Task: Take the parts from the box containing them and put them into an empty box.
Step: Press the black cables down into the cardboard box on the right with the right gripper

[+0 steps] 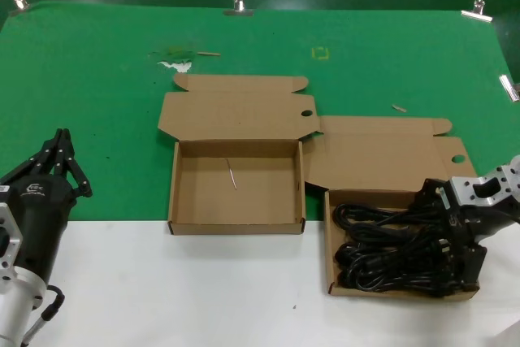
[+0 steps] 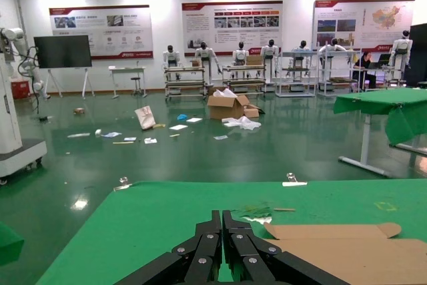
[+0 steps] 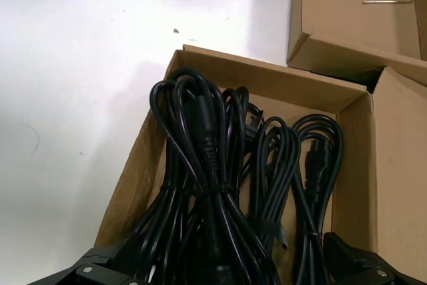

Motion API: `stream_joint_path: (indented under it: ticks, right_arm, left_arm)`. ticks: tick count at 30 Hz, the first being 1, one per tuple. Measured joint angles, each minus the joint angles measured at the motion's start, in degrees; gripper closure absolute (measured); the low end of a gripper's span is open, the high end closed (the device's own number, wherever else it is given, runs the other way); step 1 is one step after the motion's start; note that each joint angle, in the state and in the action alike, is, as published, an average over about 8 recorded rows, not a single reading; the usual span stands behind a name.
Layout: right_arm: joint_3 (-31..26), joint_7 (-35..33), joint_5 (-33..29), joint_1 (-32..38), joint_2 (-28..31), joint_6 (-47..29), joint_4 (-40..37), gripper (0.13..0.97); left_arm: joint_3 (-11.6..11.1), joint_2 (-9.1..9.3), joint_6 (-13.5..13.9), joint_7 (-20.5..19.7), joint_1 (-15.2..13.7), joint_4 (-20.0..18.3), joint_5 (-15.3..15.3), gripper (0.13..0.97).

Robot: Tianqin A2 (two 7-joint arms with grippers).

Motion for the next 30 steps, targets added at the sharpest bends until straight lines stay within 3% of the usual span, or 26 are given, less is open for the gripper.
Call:
stream_joint_path:
  ticks: [11, 20, 28, 30]
  right_arm:
    - [1.4, 0.2, -0.5, -0.5, -0.2, -0.1, 0.0, 0.163]
    - [2.0, 0.4, -1.1, -0.6, -0.1, -0.2, 0.0, 0.263]
    - [2.3, 0.5, -1.6, -0.6, 0.1, -0.1, 0.0, 0.429]
    - [2.4, 0.5, -1.6, -0.6, 0.1, -0.2, 0.0, 0.429]
  left_arm:
    - [0.0, 0.0, 0.0, 0.0, 0.0, 0.0, 0.0, 0.946]
    - [0.0, 0.0, 0.0, 0.0, 0.0, 0.0, 0.0, 0.946]
    - [0.0, 0.0, 0.0, 0.0, 0.0, 0.0, 0.0, 0.946]
    - [0.0, 0.0, 0.0, 0.0, 0.0, 0.0, 0.0, 0.946]
